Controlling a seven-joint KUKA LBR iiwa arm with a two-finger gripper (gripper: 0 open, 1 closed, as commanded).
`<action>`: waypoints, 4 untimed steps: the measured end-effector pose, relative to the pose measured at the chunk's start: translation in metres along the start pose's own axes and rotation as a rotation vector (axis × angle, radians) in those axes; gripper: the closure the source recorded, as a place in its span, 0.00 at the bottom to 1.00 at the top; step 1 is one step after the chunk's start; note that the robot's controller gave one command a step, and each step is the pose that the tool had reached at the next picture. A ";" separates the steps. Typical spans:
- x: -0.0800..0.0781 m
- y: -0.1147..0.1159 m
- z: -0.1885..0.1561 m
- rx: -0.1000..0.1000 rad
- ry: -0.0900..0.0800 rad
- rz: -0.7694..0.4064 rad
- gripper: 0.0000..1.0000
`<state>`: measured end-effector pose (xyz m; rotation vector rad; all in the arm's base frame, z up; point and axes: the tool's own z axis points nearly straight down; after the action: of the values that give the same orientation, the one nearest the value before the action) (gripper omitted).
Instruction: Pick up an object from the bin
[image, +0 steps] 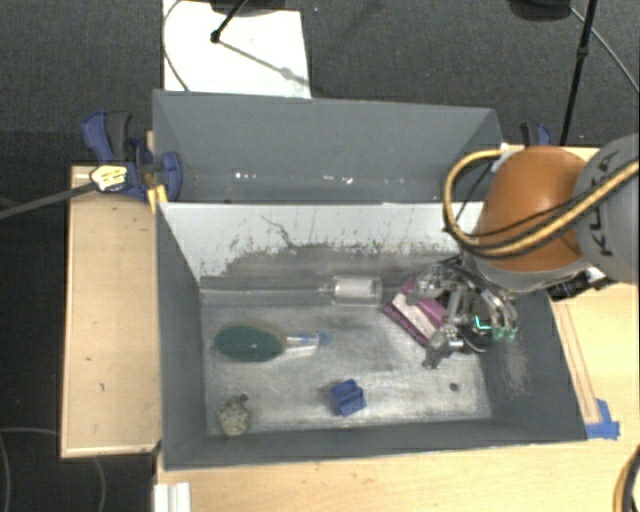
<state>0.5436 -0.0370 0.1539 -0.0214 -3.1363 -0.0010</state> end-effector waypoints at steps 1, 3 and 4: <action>0.062 -0.003 0.072 0.000 0.006 0.019 0.00; 0.008 0.170 0.068 -0.003 -0.015 -0.164 0.00; -0.012 0.235 0.081 -0.004 -0.009 0.209 0.00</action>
Offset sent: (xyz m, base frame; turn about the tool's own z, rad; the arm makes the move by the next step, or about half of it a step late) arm -0.0586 -0.0024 -0.0681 0.0118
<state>0.5587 0.1978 0.0734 -0.3490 -3.1256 -0.0057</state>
